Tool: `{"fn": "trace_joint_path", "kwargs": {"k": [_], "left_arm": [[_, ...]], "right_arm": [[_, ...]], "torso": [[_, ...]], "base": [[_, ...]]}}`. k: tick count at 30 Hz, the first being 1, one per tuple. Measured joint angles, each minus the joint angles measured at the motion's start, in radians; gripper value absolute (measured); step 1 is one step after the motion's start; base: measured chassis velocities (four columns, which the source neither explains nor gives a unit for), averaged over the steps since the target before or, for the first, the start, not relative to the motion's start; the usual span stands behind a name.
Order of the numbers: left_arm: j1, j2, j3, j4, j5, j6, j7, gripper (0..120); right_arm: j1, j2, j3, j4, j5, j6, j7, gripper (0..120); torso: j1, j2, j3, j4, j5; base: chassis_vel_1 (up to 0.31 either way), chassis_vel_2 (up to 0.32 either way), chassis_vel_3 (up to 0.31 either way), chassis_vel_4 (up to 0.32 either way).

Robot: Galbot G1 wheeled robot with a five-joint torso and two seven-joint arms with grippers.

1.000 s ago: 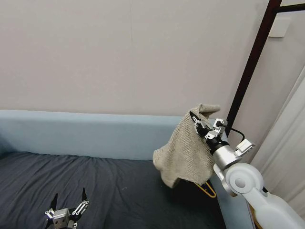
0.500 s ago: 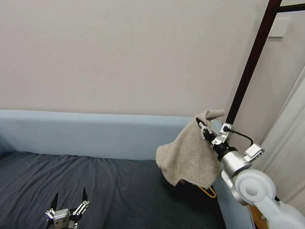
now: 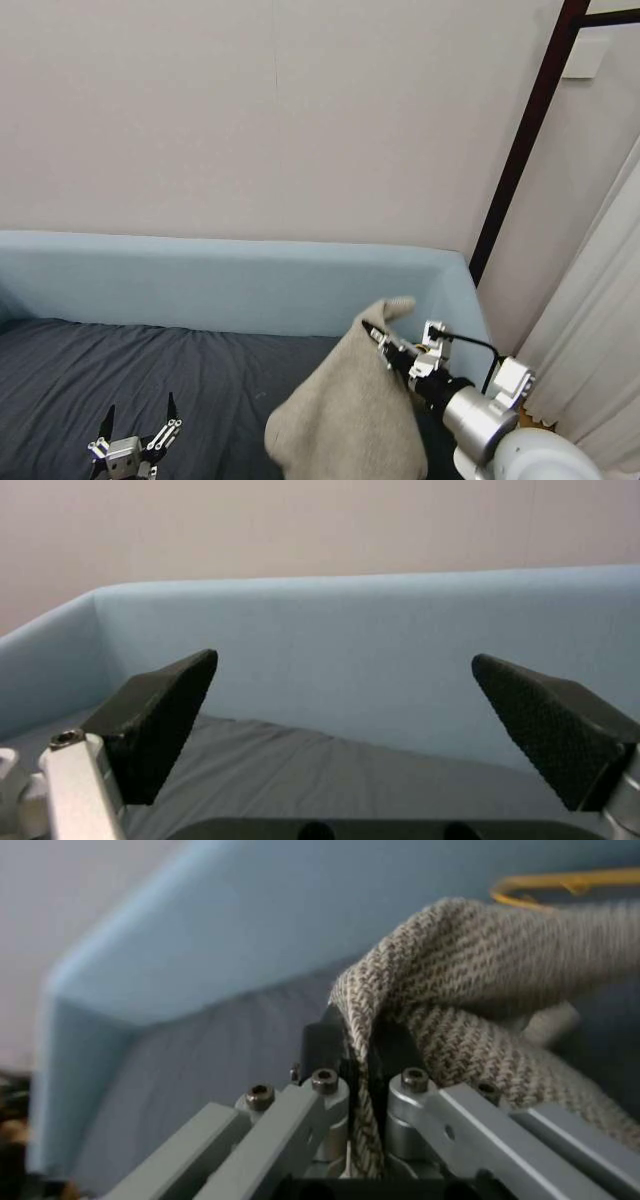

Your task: Pick up the clothes from the sofa and hang them on the clothes hanger.

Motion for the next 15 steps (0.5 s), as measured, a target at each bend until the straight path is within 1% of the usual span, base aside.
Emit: {"fn": "trace_joint_path", "kwargs": {"k": [1,3,4,5,6,7,9,12,13,14,15], "left_arm": [[0.000,-0.001,0.001,0.003,0.003,0.000,-0.001,100],[-0.002,-0.002,0.002,0.011,0.007,0.000,-0.001,100],[-0.002,-0.002,0.002,0.011,0.007,0.000,-0.001,100],[-0.003,-0.002,0.001,0.015,0.008,0.001,-0.002,100],[-0.004,0.000,-0.002,0.018,0.008,0.002,-0.003,100],[-0.004,0.000,-0.002,0.018,0.008,0.002,-0.003,100],[-0.005,0.003,-0.011,0.027,0.007,0.002,-0.005,100],[-0.008,0.005,-0.015,0.040,0.006,0.002,-0.008,100],[-0.008,0.005,-0.015,0.040,0.006,0.002,-0.008,100],[-0.010,0.004,-0.014,0.047,0.007,0.002,-0.009,100],[-0.010,0.004,-0.013,0.049,0.007,0.002,-0.009,100]], "right_arm": [[0.034,0.036,-0.029,-0.095,-0.012,-0.008,0.011,0],[0.103,0.097,-0.079,-0.287,-0.058,-0.018,-0.010,0],[0.103,0.097,-0.079,-0.287,-0.058,-0.018,-0.010,0],[0.144,0.130,-0.100,-0.399,-0.093,-0.032,-0.042,0],[0.174,0.150,-0.118,-0.473,-0.124,-0.040,-0.068,0],[0.174,0.150,-0.118,-0.473,-0.124,-0.040,-0.068,0],[0.238,0.188,-0.157,-0.620,-0.207,-0.048,-0.122,0],[0.305,0.233,-0.184,-0.768,-0.309,-0.039,-0.177,0],[0.305,0.233,-0.184,-0.768,-0.309,-0.039,-0.177,0],[0.337,0.263,-0.185,-0.828,-0.347,-0.016,-0.194,2],[0.347,0.275,-0.184,-0.845,-0.359,-0.001,-0.203,4]], "torso": [[0.000,0.000,0.000,0.0002,0.0000],[0.000,0.000,0.000,0.0005,-0.0001],[0.000,0.000,0.000,0.0005,-0.0001],[0.000,0.000,0.000,0.0006,0.0001],[0.000,0.000,0.000,0.0004,0.0001],[0.000,0.000,0.000,0.0004,0.0001],[0.000,0.000,0.000,0.0002,-0.0001],[0.000,0.000,0.000,0.0003,-0.0001],[0.000,0.000,0.000,0.0003,-0.0001],[0.000,0.000,0.000,0.0002,-0.0002],[0.000,0.000,0.000,0.0002,-0.0002]], "base": [[0.000,0.000,0.000,0.000],[0.000,0.000,0.000,0.000],[0.000,0.000,0.000,0.000],[0.000,0.000,0.000,0.000],[0.000,0.000,0.000,0.000],[0.000,0.000,0.000,0.000],[0.000,0.000,0.000,0.000],[0.000,0.000,0.000,0.000],[0.000,0.000,0.000,0.000],[0.000,0.000,0.000,0.000],[0.000,0.000,0.000,0.000]]}}
